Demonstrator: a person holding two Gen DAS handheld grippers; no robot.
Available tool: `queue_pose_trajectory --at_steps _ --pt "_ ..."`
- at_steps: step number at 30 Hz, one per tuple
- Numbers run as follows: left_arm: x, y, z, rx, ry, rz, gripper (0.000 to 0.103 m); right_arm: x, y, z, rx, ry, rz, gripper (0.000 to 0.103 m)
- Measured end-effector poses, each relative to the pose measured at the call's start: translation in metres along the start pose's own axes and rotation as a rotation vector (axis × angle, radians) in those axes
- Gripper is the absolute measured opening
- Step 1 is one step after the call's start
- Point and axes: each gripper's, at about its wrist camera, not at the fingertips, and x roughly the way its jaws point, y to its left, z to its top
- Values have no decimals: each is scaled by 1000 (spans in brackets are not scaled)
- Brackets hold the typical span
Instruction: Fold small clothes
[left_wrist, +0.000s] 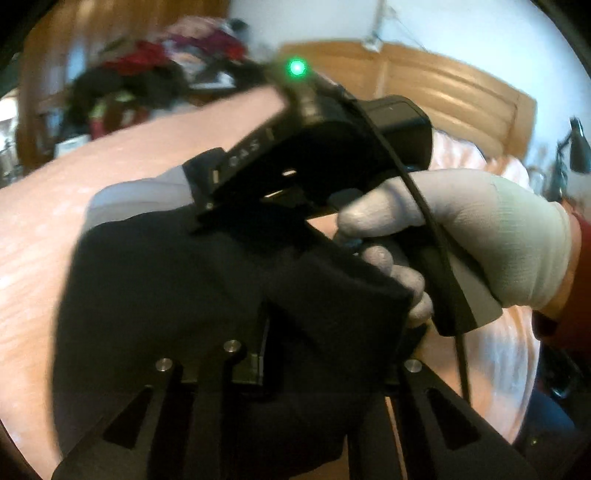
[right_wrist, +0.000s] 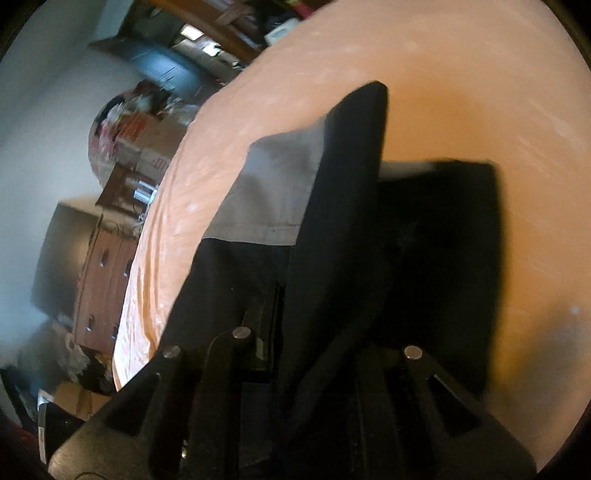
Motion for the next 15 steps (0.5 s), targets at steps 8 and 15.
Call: queue_pose_trajectory --at_steps 8,15 --pt "71 -55 19 5 115 -31 29 19 -47 17 36 81 48 13" --pt "55 -76 13 27 145 -54 37 -7 -48 -15 75 123 134 44"
